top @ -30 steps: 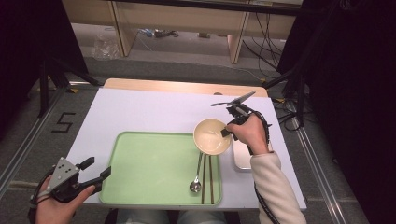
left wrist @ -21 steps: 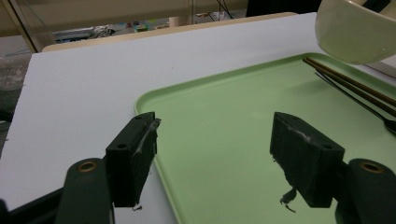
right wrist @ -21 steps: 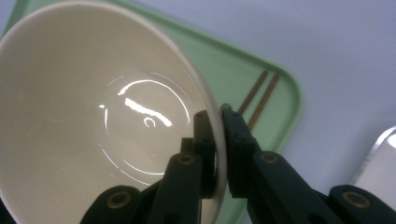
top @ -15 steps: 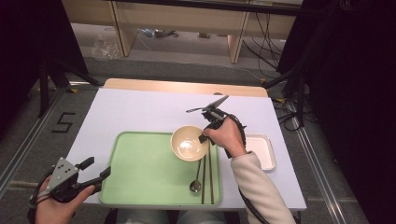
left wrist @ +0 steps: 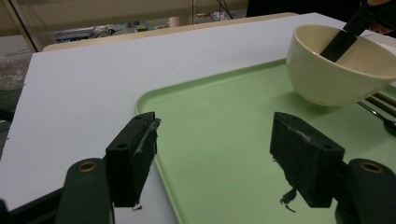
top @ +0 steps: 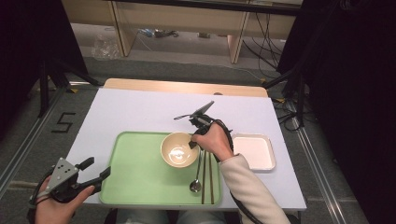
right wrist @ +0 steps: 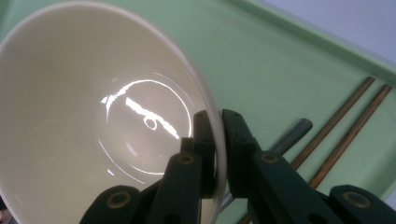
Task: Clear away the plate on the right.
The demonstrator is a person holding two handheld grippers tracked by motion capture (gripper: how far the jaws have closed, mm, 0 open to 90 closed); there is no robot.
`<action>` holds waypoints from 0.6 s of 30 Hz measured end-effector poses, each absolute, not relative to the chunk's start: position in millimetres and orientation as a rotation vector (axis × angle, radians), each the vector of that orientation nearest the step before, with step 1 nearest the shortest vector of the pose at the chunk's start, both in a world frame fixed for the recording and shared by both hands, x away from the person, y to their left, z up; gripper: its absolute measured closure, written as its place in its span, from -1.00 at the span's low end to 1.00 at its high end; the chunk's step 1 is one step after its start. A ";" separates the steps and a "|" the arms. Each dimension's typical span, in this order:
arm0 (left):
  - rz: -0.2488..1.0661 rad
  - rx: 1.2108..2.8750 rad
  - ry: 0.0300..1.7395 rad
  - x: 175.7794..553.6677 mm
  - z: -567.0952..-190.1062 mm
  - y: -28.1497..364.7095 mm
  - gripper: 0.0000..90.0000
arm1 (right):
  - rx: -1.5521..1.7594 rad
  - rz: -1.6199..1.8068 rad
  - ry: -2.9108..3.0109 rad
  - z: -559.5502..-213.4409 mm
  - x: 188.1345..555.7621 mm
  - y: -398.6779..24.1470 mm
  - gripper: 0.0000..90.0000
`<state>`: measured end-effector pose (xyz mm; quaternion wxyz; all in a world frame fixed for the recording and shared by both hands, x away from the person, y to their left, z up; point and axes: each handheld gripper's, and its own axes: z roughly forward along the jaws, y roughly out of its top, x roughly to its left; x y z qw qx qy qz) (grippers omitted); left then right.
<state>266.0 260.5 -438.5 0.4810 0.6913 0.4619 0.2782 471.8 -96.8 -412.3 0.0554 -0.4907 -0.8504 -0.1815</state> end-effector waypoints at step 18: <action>0.678 1.687 1.131 265.1 -438.5 261.3 -0.30 | -1.520 -0.587 -2.561 -414.4 472.8 -96.6 0.76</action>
